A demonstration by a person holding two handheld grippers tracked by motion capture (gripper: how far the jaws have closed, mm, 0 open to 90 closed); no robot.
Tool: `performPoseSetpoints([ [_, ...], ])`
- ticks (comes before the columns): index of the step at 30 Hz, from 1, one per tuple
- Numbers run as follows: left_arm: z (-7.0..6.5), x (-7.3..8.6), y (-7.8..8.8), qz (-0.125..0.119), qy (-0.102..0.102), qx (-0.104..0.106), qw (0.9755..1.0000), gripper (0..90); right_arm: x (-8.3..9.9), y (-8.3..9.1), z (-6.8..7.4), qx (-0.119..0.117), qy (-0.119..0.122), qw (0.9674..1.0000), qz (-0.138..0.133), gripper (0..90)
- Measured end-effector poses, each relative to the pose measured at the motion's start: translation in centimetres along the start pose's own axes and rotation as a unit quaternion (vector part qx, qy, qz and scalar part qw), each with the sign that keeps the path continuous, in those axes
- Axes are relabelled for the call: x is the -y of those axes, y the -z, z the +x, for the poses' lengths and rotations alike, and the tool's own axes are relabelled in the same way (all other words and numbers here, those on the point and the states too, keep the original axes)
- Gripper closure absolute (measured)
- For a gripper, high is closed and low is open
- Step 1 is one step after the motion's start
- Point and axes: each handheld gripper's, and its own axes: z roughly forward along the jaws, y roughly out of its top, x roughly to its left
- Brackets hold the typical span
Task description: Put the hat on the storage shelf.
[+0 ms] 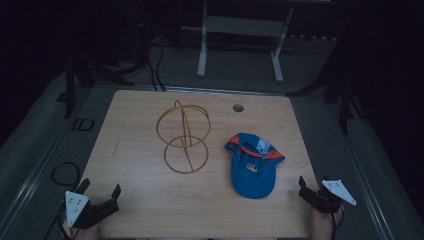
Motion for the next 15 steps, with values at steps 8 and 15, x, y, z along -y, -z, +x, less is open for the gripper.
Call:
performPoseSetpoints([
  [8,-0.2,-0.2,0.0,-0.007,0.004,0.009,0.9999,0.7,0.0,0.1,-0.4,-0.018,-0.015,0.9997,0.008,13.5],
  [15,-1.2,-0.5,0.0,-0.007,-0.007,0.026,0.9996,0.7,-1.4,0.5,-0.3,-0.047,-0.021,0.9985,0.020,14.3],
])
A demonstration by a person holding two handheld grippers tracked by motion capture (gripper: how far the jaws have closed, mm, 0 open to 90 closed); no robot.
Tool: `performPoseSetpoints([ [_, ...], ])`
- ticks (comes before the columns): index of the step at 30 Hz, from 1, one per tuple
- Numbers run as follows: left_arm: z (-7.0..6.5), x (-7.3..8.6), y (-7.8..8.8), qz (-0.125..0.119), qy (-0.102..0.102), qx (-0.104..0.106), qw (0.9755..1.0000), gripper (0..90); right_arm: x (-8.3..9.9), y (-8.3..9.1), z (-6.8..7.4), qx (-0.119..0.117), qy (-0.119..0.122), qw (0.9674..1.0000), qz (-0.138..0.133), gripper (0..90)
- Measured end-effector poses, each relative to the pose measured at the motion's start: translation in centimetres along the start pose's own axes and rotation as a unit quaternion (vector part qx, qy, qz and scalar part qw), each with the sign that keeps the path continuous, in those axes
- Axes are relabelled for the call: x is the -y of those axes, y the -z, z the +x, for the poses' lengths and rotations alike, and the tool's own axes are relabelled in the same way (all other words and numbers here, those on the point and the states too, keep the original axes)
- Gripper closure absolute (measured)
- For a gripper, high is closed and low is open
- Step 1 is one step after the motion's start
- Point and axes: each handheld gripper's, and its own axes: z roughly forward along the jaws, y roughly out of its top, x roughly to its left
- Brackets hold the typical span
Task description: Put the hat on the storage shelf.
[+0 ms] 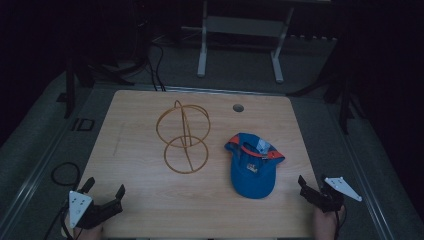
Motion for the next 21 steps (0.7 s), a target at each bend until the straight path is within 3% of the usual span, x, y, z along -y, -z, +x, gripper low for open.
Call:
performPoseSetpoints([
  [5,-0.7,0.0,-0.1,0.006,-0.019,0.018,0.9996,0.7,-2.5,0.3,0.4,-0.028,0.005,0.9994,0.017,13.6],
  [12,-1.3,0.0,-0.2,0.001,-0.013,0.034,0.9993,0.7,-5.9,0.3,0.5,-0.046,0.017,0.9988,0.006,12.8],
  [16,-1.2,-0.2,-0.2,0.022,0.005,0.045,0.9987,0.7,-7.5,-0.3,1.0,-0.057,0.024,0.9981,0.008,12.6],
  [21,-1.2,-0.4,-0.3,0.050,0.008,0.047,0.9976,1.1,-9.1,-1.5,1.9,-0.074,0.038,0.9965,0.010,13.9],
])
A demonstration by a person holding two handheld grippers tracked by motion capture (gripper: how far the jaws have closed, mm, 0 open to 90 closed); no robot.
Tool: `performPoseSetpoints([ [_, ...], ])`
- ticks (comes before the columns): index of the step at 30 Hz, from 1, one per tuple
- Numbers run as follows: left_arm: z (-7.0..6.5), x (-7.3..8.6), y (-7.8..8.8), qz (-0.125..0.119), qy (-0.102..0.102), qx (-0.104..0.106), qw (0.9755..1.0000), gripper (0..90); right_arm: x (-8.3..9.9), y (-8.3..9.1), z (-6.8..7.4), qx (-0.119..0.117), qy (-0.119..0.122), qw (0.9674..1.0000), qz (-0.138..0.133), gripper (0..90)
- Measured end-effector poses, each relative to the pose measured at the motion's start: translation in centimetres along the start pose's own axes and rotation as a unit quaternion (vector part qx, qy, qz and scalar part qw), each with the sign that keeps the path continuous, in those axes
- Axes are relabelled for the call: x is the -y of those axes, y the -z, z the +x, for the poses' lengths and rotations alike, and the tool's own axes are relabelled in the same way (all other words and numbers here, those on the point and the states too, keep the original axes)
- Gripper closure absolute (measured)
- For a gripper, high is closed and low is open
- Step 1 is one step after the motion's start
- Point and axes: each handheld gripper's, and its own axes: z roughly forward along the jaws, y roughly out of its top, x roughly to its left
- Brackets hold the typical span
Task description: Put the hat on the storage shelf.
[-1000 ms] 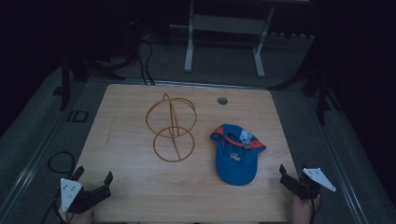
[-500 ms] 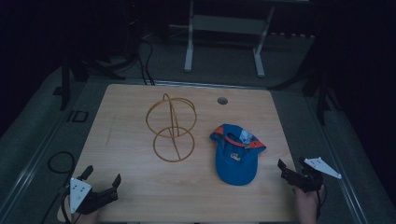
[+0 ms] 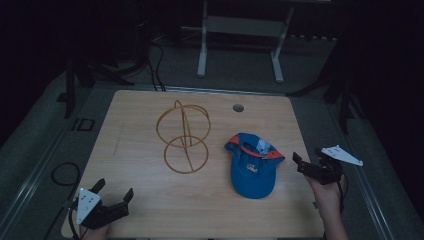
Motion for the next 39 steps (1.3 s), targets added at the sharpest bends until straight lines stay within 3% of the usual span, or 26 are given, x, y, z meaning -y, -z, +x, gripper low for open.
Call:
performPoseSetpoints([
  [5,-0.1,0.0,0.0,0.006,-0.001,0.007,1.0000,2.7,-0.9,-2.1,0.3,-0.023,0.005,0.9996,0.013,20.2],
  [10,-0.1,-0.1,0.3,0.000,-0.004,0.010,0.9999,2.8,-1.3,-4.7,0.8,-0.047,0.035,0.9975,0.040,33.4],
  [17,-0.4,-0.2,0.3,-0.004,-0.009,0.016,0.9998,2.9,-1.6,-8.6,2.1,-0.076,0.062,0.9931,0.065,34.3],
  [22,-0.5,-0.2,0.4,-0.007,-0.011,0.017,0.9998,2.9,-1.0,-11.0,2.5,-0.087,0.058,0.9911,0.083,35.1],
  [33,-0.4,-0.2,0.4,-0.007,-0.011,0.019,0.9997,2.9,1.2,-14.3,2.7,-0.066,0.056,0.9882,0.127,38.2],
  [39,-0.4,-0.2,0.5,-0.009,-0.006,0.018,0.9998,2.9,2.0,-15.2,2.8,-0.055,0.071,0.9863,0.139,42.8],
])
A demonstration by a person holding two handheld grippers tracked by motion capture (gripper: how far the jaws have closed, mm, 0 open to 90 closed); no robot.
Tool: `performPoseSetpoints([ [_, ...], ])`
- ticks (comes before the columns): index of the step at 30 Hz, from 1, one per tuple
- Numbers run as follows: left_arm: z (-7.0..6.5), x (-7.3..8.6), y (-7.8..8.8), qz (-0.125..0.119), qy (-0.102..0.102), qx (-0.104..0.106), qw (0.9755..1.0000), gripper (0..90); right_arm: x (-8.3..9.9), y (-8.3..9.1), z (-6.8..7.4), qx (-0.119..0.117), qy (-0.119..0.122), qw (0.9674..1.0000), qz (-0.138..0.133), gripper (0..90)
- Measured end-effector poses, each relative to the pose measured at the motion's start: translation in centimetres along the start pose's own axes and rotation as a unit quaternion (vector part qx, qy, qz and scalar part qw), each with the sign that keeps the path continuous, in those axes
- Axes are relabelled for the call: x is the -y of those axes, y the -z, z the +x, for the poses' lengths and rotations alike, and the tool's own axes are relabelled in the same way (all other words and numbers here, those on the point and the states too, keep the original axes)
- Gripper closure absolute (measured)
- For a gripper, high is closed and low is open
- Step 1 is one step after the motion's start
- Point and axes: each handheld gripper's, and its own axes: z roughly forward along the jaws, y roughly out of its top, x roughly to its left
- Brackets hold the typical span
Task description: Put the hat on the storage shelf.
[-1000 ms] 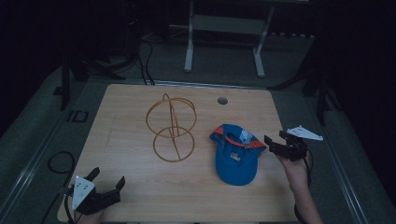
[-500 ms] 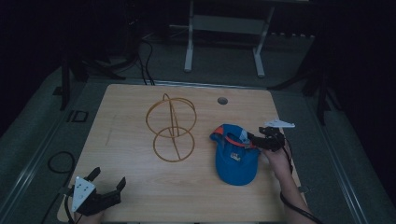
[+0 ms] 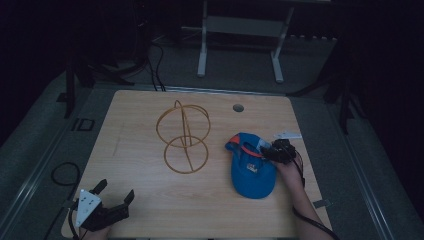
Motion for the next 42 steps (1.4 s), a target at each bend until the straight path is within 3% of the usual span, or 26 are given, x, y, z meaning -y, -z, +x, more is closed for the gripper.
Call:
performPoseSetpoints([
  [4,0.1,0.0,0.0,-0.001,0.005,0.001,1.0000,3.0,0.4,-0.3,0.2,0.002,0.010,0.9999,0.001,52.9],
  [10,0.0,-0.1,0.1,0.000,0.004,-0.002,1.0000,4.1,0.4,-0.2,0.9,0.005,0.032,0.9995,-0.004,80.4],
  [12,0.0,-0.1,0.1,0.000,0.006,0.000,1.0000,4.2,0.4,-0.2,1.3,0.004,0.037,0.9993,-0.001,85.0],
  [17,0.0,-0.1,0.1,0.003,0.003,0.001,1.0000,4.2,0.2,-0.1,1.6,0.014,0.036,0.9992,0.004,87.8],
  [24,0.1,-0.1,0.0,0.003,0.011,0.004,0.9999,4.3,-1.4,2.5,2.1,0.012,0.034,0.9987,-0.035,88.2],
  [28,0.0,-0.2,0.1,0.000,0.019,0.008,0.9998,4.4,-2.7,4.5,2.3,-0.001,0.036,0.9976,-0.059,88.3],
  [42,-0.1,-0.3,0.1,0.010,0.017,0.009,0.9998,4.9,-7.1,10.8,3.7,-0.006,0.063,0.9889,-0.134,88.4],
])
